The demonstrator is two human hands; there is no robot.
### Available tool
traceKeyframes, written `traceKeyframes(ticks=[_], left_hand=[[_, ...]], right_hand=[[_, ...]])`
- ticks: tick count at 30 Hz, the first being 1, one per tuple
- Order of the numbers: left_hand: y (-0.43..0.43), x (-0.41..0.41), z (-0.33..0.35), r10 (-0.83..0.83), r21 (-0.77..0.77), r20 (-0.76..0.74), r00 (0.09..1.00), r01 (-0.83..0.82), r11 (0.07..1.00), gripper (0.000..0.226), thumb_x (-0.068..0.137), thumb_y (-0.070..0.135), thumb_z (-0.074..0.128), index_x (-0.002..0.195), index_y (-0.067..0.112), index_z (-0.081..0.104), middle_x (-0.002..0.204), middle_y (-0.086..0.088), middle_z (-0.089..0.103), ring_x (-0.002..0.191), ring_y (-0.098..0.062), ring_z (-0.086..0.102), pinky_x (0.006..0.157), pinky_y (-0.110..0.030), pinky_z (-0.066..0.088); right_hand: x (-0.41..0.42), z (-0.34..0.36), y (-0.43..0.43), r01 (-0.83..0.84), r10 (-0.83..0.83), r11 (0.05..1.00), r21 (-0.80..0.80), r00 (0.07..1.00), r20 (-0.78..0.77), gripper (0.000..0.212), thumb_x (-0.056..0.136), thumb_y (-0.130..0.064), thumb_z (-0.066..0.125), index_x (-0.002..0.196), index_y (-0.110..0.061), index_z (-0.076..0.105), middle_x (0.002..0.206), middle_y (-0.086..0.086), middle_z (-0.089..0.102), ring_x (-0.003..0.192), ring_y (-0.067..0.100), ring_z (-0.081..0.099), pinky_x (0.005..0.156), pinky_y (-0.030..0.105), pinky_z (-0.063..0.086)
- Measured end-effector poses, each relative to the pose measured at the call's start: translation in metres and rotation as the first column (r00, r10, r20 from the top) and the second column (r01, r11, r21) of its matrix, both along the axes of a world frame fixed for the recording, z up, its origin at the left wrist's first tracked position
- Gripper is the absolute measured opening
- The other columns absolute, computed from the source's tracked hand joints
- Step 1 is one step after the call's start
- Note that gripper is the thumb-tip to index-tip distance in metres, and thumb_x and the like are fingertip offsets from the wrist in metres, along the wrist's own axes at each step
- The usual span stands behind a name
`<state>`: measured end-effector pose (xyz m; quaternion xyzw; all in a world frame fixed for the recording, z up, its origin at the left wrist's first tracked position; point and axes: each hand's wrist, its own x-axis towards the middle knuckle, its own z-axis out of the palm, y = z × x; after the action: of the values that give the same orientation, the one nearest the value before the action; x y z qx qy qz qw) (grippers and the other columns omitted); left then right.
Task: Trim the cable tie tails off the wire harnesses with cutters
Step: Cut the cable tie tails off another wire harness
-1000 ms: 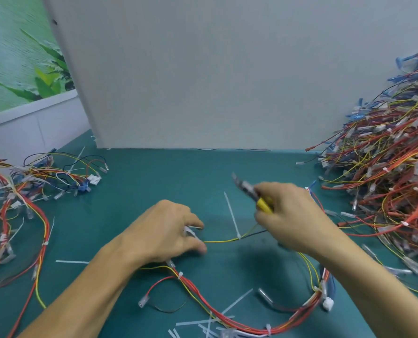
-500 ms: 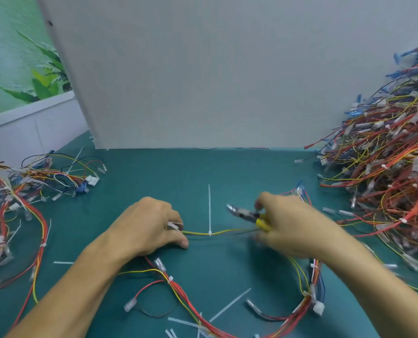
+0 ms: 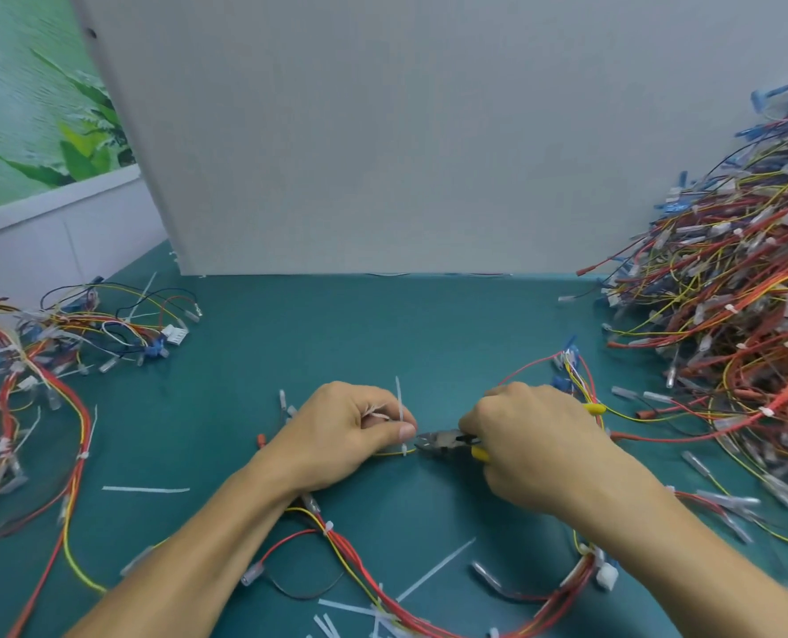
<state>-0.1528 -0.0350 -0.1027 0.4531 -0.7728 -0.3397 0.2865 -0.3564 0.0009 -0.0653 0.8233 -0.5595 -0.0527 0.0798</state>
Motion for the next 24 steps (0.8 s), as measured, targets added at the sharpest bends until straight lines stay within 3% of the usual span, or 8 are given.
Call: traceKeyframes(ticks=[4, 8, 15, 21, 24], left_hand=[[0.000, 0.003, -0.002, 0.006, 0.006, -0.015, 1.000, -0.006, 1.000, 0.009, 0.083, 0.030, 0.069, 0.078, 0.023, 0.072, 0.059, 0.001, 0.054, 0.054, -0.005, 0.039, 0.054, -0.017, 0.034], [0.001, 0.001, 0.000, 0.005, -0.018, 0.010, 1.000, -0.004, 1.000, 0.011, 0.085, 0.027, 0.071, 0.076, 0.022, 0.072, 0.054, 0.012, 0.053, 0.051, -0.002, 0.041, 0.053, -0.013, 0.032], [0.003, 0.000, 0.000, 0.034, -0.013, -0.027, 0.999, -0.034, 0.999, 0.017, 0.087, 0.019, 0.069, 0.074, 0.009, 0.067, 0.049, 0.012, 0.044, 0.048, -0.004, 0.035, 0.050, -0.014, 0.028], [0.007, -0.005, 0.000, 0.097, -0.111, 0.007, 0.995, -0.096, 0.989, 0.018, 0.085, 0.008, 0.068, 0.068, 0.006, 0.060, 0.054, 0.020, 0.053, 0.055, 0.000, 0.046, 0.056, -0.011, 0.034], [0.007, -0.005, 0.000, 0.104, -0.109, 0.013, 0.994, -0.102, 0.989, 0.020, 0.085, 0.009, 0.067, 0.067, 0.012, 0.060, 0.055, 0.013, 0.053, 0.055, -0.001, 0.045, 0.055, -0.013, 0.033]], right_hand=[[0.007, -0.003, 0.002, -0.023, 0.021, 1.000, 0.021, 0.998, 0.057, 0.006, 0.083, -0.020, 0.050, 0.089, -0.021, 0.051, 0.103, 0.006, 0.059, 0.098, 0.027, 0.060, 0.062, 0.027, 0.027], [0.008, -0.005, 0.001, -0.012, 0.010, 1.000, 0.019, 0.995, 0.099, 0.011, 0.083, -0.020, 0.051, 0.093, -0.021, 0.054, 0.104, 0.006, 0.058, 0.099, 0.028, 0.059, 0.063, 0.029, 0.031], [0.010, -0.005, 0.003, -0.015, 0.012, 0.999, 0.048, 0.997, 0.071, 0.012, 0.087, -0.016, 0.050, 0.097, -0.018, 0.056, 0.105, 0.006, 0.056, 0.098, 0.031, 0.058, 0.065, 0.032, 0.032], [0.017, -0.006, 0.010, -0.064, 0.062, 0.996, 0.055, 0.997, 0.048, 0.016, 0.085, -0.004, 0.048, 0.087, -0.020, 0.046, 0.087, 0.001, 0.037, 0.078, 0.032, 0.050, 0.051, 0.031, 0.023], [0.017, -0.009, 0.011, -0.082, 0.081, 0.996, 0.037, 0.996, 0.032, 0.018, 0.086, -0.004, 0.048, 0.085, -0.021, 0.042, 0.083, 0.001, 0.034, 0.073, 0.032, 0.045, 0.046, 0.030, 0.015]])
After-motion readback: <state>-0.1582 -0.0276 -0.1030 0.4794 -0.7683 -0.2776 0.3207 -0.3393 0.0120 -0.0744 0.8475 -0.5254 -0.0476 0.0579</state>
